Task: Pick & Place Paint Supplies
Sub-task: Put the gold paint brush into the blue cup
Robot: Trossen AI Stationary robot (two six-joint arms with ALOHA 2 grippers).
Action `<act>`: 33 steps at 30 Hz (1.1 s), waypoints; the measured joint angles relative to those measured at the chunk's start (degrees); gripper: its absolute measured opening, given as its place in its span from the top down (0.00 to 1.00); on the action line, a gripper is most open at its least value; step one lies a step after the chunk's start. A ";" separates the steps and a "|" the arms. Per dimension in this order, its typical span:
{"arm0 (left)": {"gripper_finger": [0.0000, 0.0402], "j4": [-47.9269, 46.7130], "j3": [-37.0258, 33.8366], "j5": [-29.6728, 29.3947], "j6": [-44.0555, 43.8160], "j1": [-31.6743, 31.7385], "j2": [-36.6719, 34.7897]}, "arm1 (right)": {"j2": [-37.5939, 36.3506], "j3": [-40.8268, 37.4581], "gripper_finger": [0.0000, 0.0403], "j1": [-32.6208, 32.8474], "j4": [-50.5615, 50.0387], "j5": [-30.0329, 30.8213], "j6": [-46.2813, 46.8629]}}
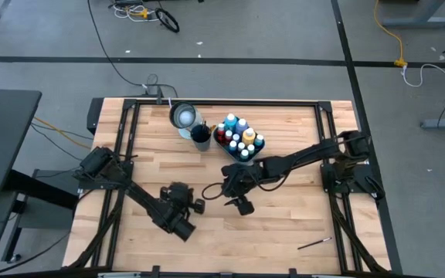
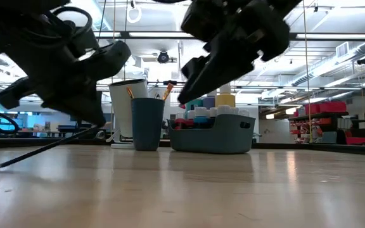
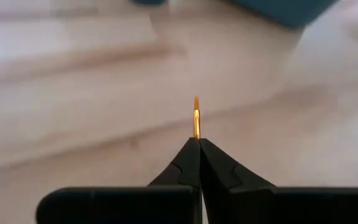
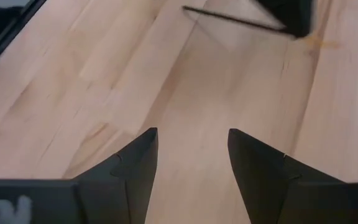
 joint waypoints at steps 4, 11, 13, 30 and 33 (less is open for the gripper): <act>0.99 -1.53 0.02 -6.33 -1.72 0.70 -0.04 | -3.55 0.00 0.51 -0.02 -7.94 0.01 2.06; 0.99 -1.78 0.07 -15.31 1.25 4.36 -0.82 | -10.56 0.02 0.51 0.33 -23.29 2.32 9.55; 0.99 -1.90 0.07 -17.80 3.57 5.64 -2.31 | -11.96 0.00 0.51 0.88 -25.68 3.84 8.97; 0.99 18.04 0.24 -28.03 64.01 23.38 -27.08 | -13.72 -0.04 0.51 2.19 -21.19 11.04 11.93; 0.99 31.55 0.22 -15.37 84.29 28.71 -27.38 | -13.72 -0.02 0.51 2.19 -19.44 10.99 11.52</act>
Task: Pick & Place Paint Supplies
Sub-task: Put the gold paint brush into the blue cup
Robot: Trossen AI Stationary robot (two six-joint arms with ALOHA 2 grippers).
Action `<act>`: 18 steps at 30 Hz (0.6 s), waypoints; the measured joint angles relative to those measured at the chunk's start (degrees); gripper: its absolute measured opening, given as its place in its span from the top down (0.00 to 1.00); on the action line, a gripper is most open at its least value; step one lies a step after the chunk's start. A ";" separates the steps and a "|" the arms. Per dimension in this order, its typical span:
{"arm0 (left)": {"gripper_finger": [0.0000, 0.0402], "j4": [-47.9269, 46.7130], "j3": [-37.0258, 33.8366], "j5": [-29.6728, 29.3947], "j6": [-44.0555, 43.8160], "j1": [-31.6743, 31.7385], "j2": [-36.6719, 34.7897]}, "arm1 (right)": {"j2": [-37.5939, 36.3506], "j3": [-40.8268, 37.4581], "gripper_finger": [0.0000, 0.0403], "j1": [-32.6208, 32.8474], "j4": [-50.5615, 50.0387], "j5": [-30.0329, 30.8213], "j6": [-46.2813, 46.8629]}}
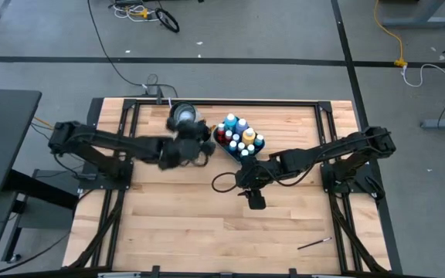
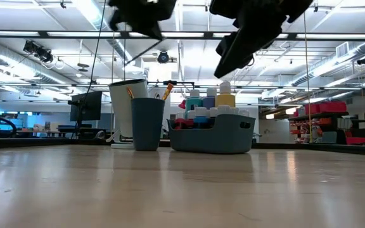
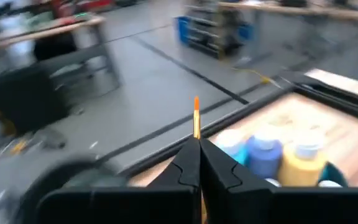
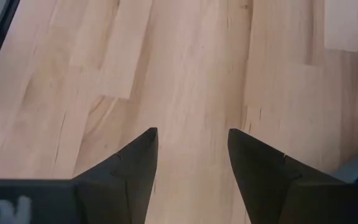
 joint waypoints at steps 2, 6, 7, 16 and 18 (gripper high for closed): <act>0.99 8.79 0.00 6.49 11.17 3.13 0.36 | 0.00 0.00 0.51 0.00 -0.44 -0.03 -0.10; 0.99 21.48 0.00 12.30 23.87 7.85 0.40 | 0.00 0.00 0.51 0.00 -1.24 -0.39 1.32; 0.99 23.64 0.00 13.22 25.71 8.88 0.38 | 0.00 0.00 0.51 0.00 -1.67 -0.41 1.68; 1.00 27.48 -0.11 19.66 25.12 15.49 6.73 | 0.00 0.00 0.51 0.02 -2.87 -0.38 1.94; 1.00 28.15 -0.12 15.86 24.63 15.92 9.42 | 0.00 0.00 0.51 0.02 -2.94 -0.38 1.94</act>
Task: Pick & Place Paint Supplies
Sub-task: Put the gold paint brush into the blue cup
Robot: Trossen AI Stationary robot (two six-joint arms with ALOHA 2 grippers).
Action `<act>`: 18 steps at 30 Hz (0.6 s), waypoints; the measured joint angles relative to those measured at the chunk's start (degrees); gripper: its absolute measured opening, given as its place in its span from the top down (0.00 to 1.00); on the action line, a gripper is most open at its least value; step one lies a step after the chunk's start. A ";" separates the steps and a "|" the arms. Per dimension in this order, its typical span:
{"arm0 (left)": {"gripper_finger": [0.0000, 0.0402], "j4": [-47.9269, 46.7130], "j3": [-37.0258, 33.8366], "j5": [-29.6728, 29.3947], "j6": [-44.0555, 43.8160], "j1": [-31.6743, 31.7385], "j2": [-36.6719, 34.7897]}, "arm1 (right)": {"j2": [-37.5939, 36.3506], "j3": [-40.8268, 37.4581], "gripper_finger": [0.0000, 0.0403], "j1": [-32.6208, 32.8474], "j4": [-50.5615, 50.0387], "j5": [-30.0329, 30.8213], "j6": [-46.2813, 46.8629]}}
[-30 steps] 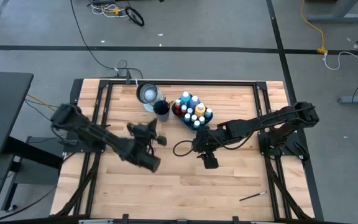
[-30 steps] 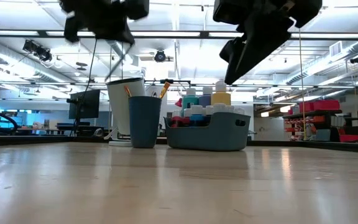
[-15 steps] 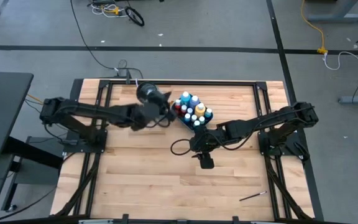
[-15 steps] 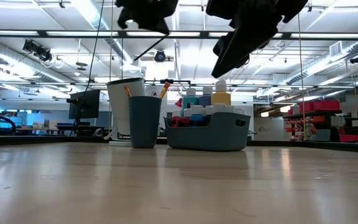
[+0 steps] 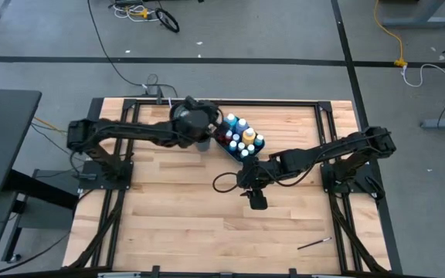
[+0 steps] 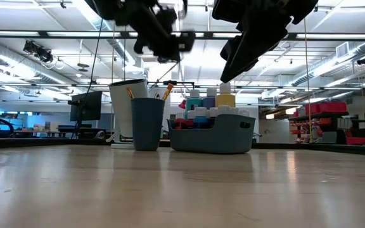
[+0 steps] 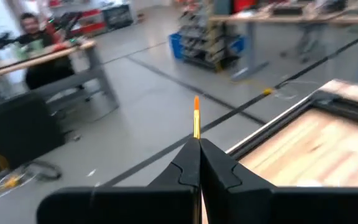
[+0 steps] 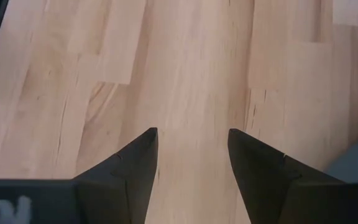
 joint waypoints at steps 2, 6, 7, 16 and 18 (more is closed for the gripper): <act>1.00 -0.01 0.05 -3.59 -1.23 -0.19 2.81 | 0.00 0.00 0.51 0.00 -0.09 -0.03 0.02; 1.00 1.26 -0.03 -10.47 -5.59 -1.09 7.08 | 0.00 0.00 0.51 0.00 -0.54 -0.02 0.02; 1.00 1.08 -0.03 -12.36 -7.12 -1.55 7.77 | 0.00 0.00 0.51 0.00 -0.54 -0.03 0.02; 1.00 -7.35 0.01 -31.63 -24.95 -6.78 10.81 | 0.00 0.00 0.51 0.00 -0.78 -0.03 0.13; 1.00 -12.24 0.01 -34.60 -31.23 -7.80 10.81 | 0.00 0.00 0.51 0.00 -0.78 -0.03 0.11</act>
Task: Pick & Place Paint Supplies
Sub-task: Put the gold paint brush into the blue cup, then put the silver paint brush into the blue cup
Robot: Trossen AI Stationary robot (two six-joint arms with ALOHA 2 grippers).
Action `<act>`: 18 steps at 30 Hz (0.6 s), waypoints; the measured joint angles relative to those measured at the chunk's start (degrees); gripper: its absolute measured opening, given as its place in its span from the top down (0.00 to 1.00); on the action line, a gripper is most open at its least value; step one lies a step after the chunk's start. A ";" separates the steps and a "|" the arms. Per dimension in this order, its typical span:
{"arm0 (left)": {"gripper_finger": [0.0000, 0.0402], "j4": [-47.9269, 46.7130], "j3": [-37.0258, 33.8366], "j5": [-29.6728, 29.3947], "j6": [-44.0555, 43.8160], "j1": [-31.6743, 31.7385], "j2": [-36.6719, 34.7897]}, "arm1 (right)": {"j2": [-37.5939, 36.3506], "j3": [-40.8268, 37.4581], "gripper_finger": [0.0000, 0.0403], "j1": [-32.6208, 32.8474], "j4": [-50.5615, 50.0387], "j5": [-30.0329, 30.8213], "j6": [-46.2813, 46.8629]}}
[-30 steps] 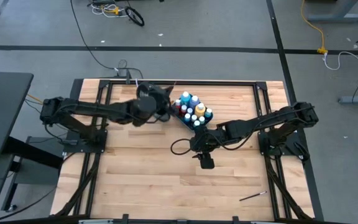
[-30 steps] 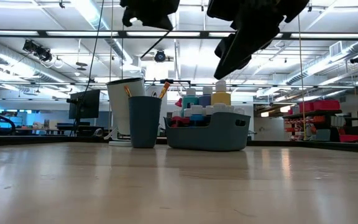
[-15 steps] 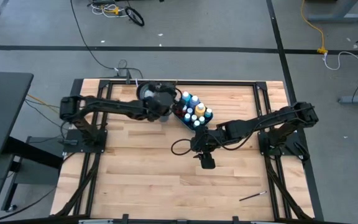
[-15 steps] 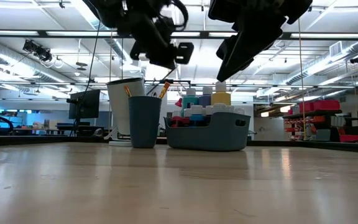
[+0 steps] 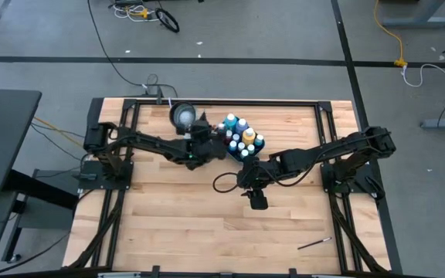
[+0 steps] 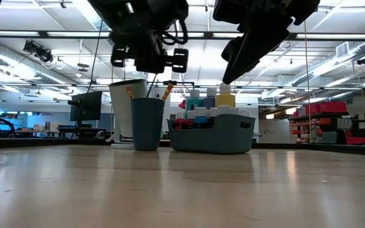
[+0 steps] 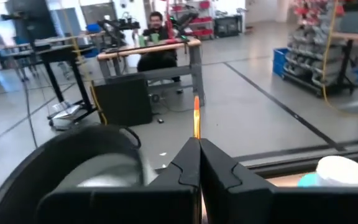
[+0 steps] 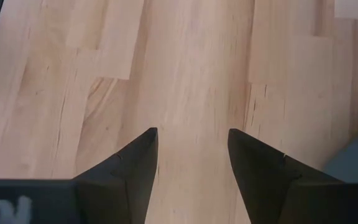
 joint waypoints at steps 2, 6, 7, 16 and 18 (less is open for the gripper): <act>0.99 -5.15 0.00 -1.28 -7.17 -0.62 0.00 | 0.00 0.00 0.51 0.00 0.04 0.00 0.00; 0.95 -11.37 0.00 -1.33 -14.86 -0.83 0.00 | 0.00 0.00 0.51 0.00 0.28 0.00 0.07; 0.94 -11.48 0.00 -1.15 -14.78 -0.83 0.00 | 0.00 0.00 0.51 0.00 0.48 0.00 0.28; 0.87 -9.77 0.00 0.61 -8.24 -0.84 0.00 | 0.00 0.00 0.51 -0.02 2.34 -1.25 4.56; 0.86 -9.78 0.00 1.11 -8.23 -0.89 0.00 | 0.00 0.00 0.51 0.02 1.72 -3.31 4.59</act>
